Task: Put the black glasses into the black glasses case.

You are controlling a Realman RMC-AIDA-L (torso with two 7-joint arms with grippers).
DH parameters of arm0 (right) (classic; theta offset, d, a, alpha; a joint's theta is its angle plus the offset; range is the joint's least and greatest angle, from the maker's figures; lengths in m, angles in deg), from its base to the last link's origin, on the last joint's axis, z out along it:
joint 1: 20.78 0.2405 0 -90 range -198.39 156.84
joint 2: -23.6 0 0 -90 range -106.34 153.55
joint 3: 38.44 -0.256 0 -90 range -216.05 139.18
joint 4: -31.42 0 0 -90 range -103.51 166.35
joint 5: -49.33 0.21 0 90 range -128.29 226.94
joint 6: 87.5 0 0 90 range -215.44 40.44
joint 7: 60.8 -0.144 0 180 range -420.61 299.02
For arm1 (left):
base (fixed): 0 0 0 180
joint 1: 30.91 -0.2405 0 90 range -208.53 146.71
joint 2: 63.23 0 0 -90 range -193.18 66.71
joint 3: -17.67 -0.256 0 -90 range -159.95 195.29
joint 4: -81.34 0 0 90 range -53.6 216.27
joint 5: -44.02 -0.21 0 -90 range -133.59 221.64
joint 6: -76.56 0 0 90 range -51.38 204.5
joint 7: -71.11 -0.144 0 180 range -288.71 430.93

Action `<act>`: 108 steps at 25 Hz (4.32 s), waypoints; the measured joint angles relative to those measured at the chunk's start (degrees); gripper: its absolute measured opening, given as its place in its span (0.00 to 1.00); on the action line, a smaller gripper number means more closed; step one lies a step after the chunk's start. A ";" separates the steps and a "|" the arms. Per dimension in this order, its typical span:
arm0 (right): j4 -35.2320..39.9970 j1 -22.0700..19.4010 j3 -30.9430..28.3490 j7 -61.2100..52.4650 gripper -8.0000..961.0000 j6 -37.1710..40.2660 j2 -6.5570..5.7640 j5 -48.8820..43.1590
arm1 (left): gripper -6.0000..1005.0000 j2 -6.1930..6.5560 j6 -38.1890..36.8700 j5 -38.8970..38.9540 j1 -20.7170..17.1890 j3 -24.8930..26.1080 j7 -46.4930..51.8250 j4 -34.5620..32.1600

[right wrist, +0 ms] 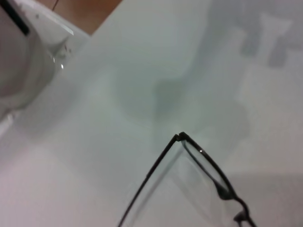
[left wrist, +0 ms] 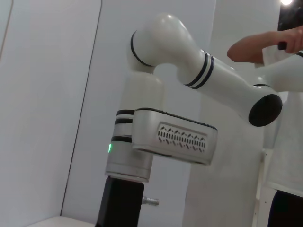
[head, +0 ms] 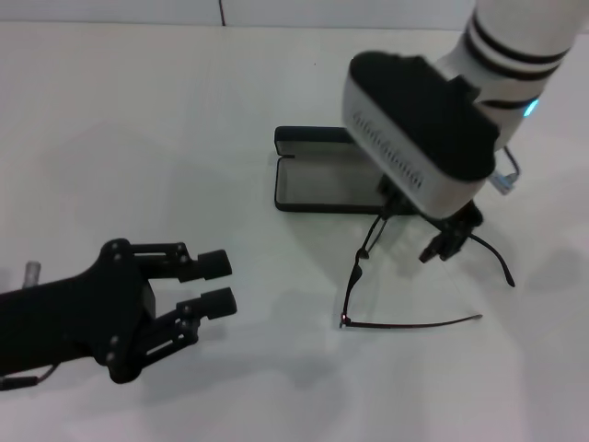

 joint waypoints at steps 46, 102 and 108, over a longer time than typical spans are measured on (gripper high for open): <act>-5.30 2.26 20.78 5.89 0.53 -16.54 0.00 10.12 | 0.29 -0.94 7.83 -0.87 1.29 0.18 -2.25 5.02; -10.52 -39.98 -28.27 16.16 0.06 1.61 -0.61 72.86 | 0.07 -3.03 -4.18 22.03 8.02 -11.73 -8.85 6.02; -18.60 -36.88 -28.41 18.52 0.06 2.41 -0.48 74.10 | 0.06 -3.08 -4.20 24.00 8.47 -13.91 -9.70 5.99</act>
